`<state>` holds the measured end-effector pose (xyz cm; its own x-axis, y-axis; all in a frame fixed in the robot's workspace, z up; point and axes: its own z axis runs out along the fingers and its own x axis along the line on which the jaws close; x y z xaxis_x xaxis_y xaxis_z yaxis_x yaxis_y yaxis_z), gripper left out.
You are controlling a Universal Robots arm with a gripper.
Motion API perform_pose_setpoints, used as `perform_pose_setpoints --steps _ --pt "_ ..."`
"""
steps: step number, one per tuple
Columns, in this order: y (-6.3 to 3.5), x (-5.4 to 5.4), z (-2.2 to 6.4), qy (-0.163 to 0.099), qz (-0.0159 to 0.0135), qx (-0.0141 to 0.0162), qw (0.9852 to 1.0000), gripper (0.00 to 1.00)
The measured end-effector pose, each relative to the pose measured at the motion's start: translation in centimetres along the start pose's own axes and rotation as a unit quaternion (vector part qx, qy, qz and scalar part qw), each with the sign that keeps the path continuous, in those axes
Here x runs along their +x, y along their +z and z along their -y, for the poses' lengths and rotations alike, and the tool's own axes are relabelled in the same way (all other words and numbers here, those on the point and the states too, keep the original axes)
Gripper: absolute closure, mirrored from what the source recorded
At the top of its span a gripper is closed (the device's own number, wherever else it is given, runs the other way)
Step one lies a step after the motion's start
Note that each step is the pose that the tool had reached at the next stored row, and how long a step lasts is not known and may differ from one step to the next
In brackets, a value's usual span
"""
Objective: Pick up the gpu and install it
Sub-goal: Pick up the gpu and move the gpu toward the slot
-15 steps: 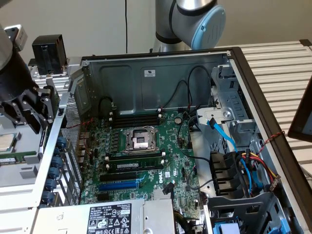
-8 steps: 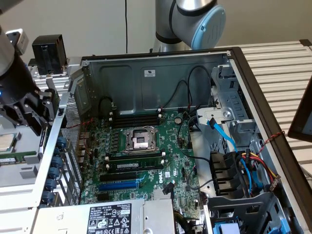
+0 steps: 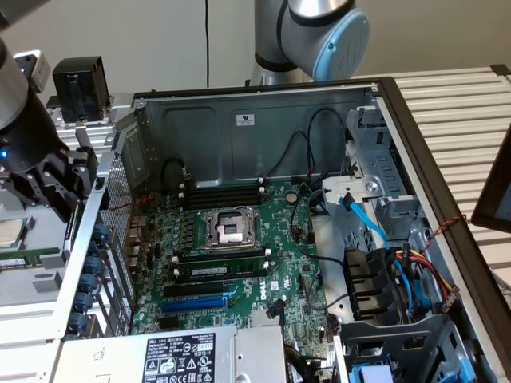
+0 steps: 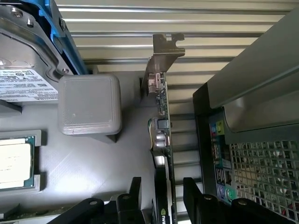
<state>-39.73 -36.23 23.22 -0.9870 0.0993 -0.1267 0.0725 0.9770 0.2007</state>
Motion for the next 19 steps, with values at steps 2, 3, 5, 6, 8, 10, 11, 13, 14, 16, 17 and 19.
perform_pose_setpoints --steps 2,3,5,6,8,10,11,13,14,16,17,19 --pt "0.08 0.0 0.01 0.0 0.0 -0.0003 1.0 0.51" --pt "0.15 0.0 0.01 0.0 0.0001 -0.0004 1.0 0.51" --pt "0.31 0.0 0.01 0.0 0.0001 -0.0004 1.0 0.54" --pt "0.41 0.0 0.01 0.0 0.0001 -0.0004 1.0 0.54" --pt "0.59 0.0 0.03 0.0 0.0001 -0.0003 1.0 0.61" --pt "0.74 0.0 0.03 0.0 0.0 -0.0003 1.0 0.61" --pt "0.8 0.0 0.01 0.0 0.0 -0.0003 1.0 0.61" --pt "0.94 0.0 0.01 0.0 0.0002 -0.0004 1.0 0.61" --pt "1.02 0.0 0.02 0.0 -0.0001 -0.0003 1.0 0.63" --pt "1.08 0.0 0.03 0.0 -0.0001 -0.0002 1.0 0.72" --pt "1.09 0.0 0.03 0.0 -0.0001 -0.0002 1.0 0.72" --pt "1.09 0.0 0.02 0.0 0.0 -0.0007 1.0 0.72"
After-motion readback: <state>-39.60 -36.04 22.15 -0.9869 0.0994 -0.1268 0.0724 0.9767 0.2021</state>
